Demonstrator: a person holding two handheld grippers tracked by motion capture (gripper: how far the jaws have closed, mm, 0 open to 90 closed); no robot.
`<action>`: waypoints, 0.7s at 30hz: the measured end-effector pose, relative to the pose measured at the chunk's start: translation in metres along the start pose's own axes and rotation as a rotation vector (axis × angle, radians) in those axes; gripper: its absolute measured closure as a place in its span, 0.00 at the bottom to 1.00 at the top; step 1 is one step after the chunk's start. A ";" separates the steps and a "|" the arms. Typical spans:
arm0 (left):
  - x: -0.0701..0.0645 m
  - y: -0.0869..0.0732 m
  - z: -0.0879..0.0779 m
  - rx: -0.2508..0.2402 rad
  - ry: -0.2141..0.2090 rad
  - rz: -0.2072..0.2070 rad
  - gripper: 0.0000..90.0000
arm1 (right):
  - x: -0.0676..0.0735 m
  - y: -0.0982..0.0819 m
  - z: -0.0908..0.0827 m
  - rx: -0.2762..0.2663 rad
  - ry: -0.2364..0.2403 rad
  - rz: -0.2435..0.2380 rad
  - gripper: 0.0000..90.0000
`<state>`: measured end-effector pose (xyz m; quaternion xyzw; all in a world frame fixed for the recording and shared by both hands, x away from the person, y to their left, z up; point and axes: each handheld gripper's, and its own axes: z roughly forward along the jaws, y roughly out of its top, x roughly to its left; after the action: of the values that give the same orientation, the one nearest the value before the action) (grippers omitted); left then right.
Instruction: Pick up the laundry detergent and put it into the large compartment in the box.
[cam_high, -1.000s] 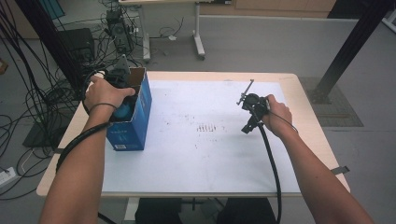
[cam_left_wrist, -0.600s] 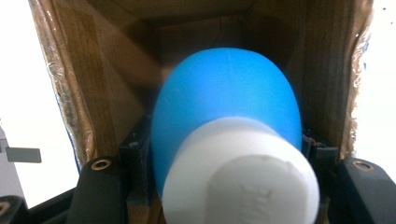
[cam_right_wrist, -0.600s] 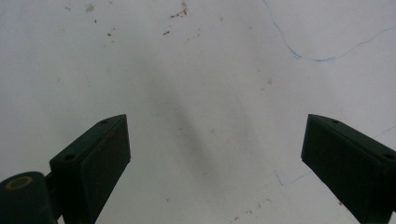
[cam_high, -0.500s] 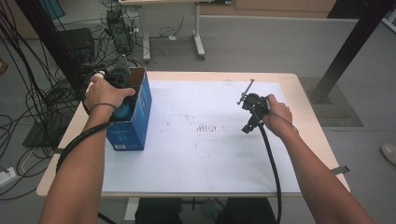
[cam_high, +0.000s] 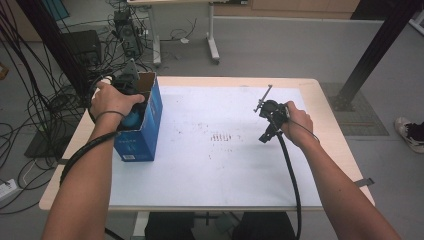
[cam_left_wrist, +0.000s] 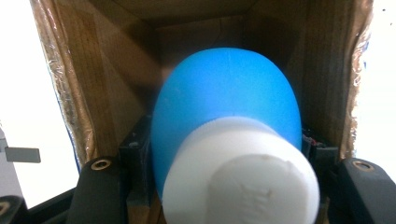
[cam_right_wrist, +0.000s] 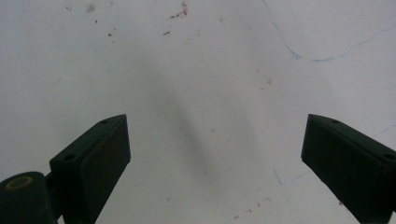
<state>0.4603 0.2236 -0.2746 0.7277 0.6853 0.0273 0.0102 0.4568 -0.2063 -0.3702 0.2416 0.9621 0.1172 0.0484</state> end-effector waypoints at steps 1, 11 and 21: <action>0.000 0.000 0.000 0.000 0.000 0.000 0.42 | 0.000 0.000 0.000 0.001 0.000 0.000 0.08; 0.000 0.000 0.000 0.002 0.001 0.000 0.42 | 0.000 -0.001 -0.001 0.002 -0.002 0.002 0.08; 0.000 0.000 0.000 0.001 0.001 -0.002 0.42 | 0.000 0.000 -0.001 0.002 -0.002 -0.001 0.08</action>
<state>0.4598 0.2233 -0.2745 0.7270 0.6861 0.0273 0.0093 0.4565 -0.2066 -0.3694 0.2411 0.9623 0.1159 0.0492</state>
